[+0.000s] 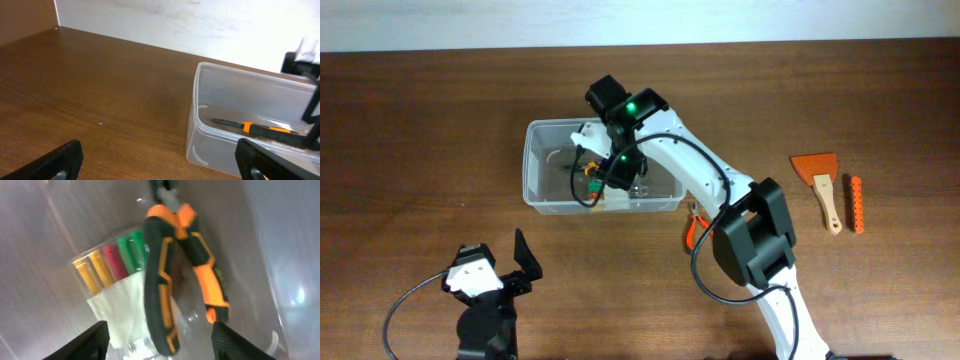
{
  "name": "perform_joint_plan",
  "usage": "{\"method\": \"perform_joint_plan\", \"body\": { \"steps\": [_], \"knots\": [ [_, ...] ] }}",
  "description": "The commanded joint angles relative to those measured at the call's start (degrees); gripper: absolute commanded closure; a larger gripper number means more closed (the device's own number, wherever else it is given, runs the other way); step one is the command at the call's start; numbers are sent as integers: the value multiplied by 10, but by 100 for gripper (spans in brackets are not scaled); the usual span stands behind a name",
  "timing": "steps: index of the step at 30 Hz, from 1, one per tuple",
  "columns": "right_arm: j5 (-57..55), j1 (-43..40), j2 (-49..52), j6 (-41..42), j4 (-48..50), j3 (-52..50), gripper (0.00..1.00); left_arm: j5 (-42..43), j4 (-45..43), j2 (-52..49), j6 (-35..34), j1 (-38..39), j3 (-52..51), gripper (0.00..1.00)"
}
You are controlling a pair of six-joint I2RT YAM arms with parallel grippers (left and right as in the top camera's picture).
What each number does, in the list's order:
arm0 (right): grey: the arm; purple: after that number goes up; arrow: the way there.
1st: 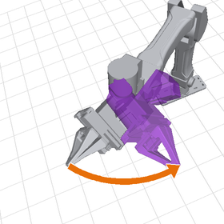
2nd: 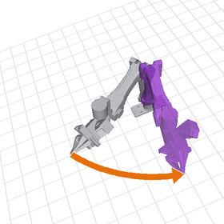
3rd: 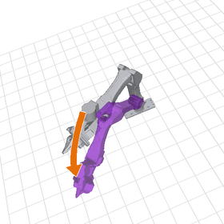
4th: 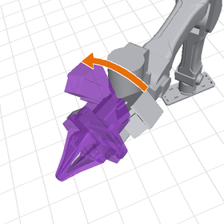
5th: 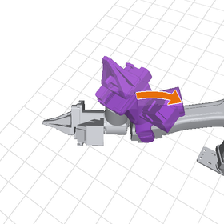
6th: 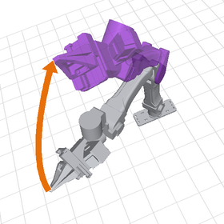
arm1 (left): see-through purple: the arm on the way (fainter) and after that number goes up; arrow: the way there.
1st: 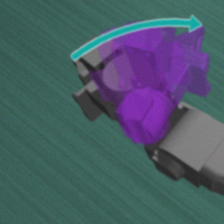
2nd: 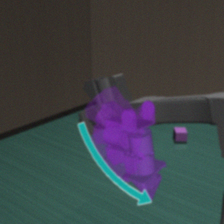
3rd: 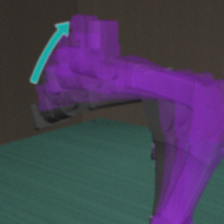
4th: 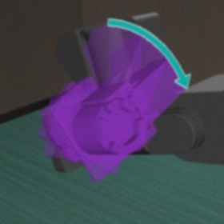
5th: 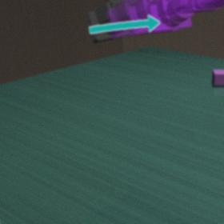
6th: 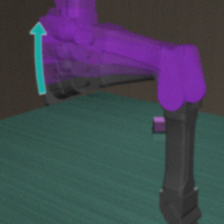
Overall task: Pack container
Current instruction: 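Carry the orange-black pliers into the container and open the gripper, then move the right gripper to the scraper handle and grasp it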
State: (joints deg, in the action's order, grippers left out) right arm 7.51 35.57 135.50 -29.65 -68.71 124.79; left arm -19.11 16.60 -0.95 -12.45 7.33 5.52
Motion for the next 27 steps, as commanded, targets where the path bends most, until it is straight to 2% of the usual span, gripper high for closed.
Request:
{"method": "perform_joint_plan", "body": {
  "steps": [1, 5, 7, 11, 16, 21, 27],
  "knots": [
    [-52, -37, -54, 93, -54, 88, 31, -2, 1, 3, 5, 2, -2, 1],
    [-117, -93, -90, 154, -165, 177, 26, -2, 1, 3, 5, 2, -2, 1],
    [-116, -168, -118, 155, -242, 236, 27, -2, 1, 3, 5, 2, -2, 1],
    [-110, -251, -143, 158, -267, 244, 26, -2, 1, 3, 5, 2, -2, 1],
    [-59, -347, -165, 164, -286, 235, 25, -2, 1, 3, 5, 2, -2, 1],
    [-52, -401, -221, 165, -286, 223, 21, -2, 1, 3, 5, 2, -2, 1],
    [-51, -464, -325, 165, -285, 87, 21, -2, 1, 3, 5, 2, -2, 1]
  ]
}}
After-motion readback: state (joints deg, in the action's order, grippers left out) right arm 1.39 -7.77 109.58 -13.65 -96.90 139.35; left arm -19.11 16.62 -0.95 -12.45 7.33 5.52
